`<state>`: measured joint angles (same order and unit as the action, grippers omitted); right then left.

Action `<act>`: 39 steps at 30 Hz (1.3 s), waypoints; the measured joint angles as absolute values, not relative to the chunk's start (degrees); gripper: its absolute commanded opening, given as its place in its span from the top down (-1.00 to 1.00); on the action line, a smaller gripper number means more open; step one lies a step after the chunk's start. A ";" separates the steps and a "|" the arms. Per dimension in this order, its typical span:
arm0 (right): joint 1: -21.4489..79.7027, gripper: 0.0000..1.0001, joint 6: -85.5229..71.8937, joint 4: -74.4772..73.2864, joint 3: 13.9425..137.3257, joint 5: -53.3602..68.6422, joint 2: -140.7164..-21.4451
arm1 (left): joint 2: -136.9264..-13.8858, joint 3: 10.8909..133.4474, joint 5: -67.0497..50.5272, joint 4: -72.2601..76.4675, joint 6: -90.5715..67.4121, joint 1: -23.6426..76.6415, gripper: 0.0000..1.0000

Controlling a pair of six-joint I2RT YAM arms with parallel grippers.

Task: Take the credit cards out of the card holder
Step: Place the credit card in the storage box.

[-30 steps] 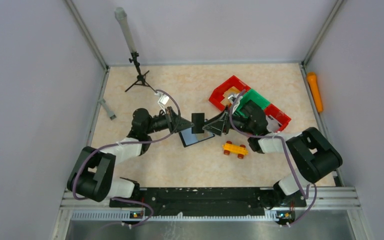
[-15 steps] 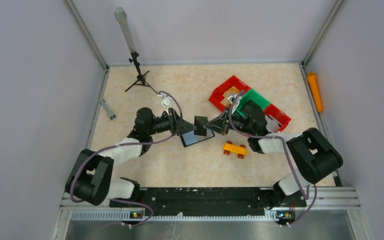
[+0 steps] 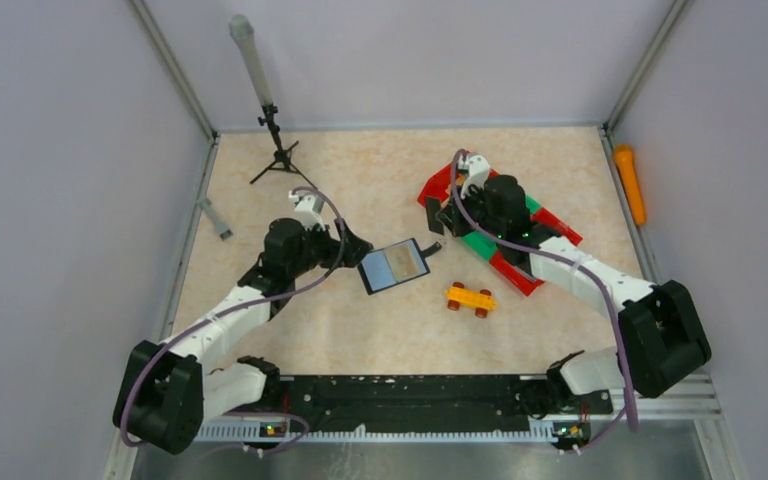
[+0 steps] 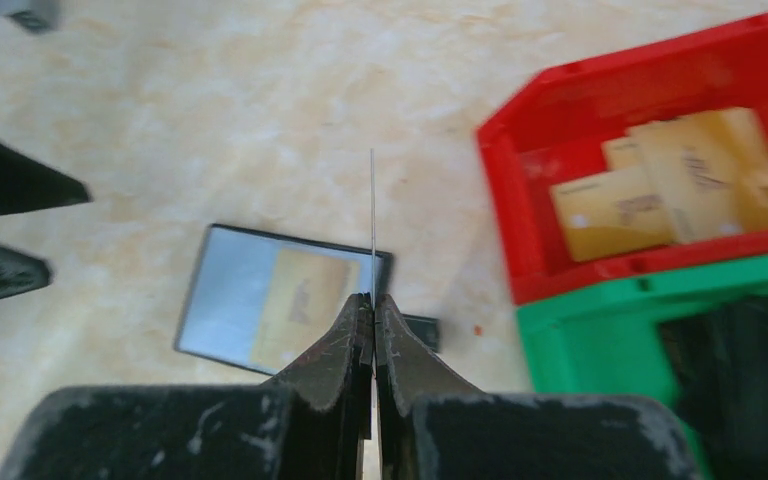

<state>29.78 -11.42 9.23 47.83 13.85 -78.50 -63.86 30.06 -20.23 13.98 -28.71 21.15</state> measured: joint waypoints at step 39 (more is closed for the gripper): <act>32.62 0.98 32.64 -14.46 67.66 -44.91 -101.91 | -48.10 20.80 -3.53 13.28 -35.53 21.04 -0.98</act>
<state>32.62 32.64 -14.46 67.66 -44.91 -101.91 -48.10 20.80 -3.53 13.28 -35.53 21.04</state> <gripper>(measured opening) 0.008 0.986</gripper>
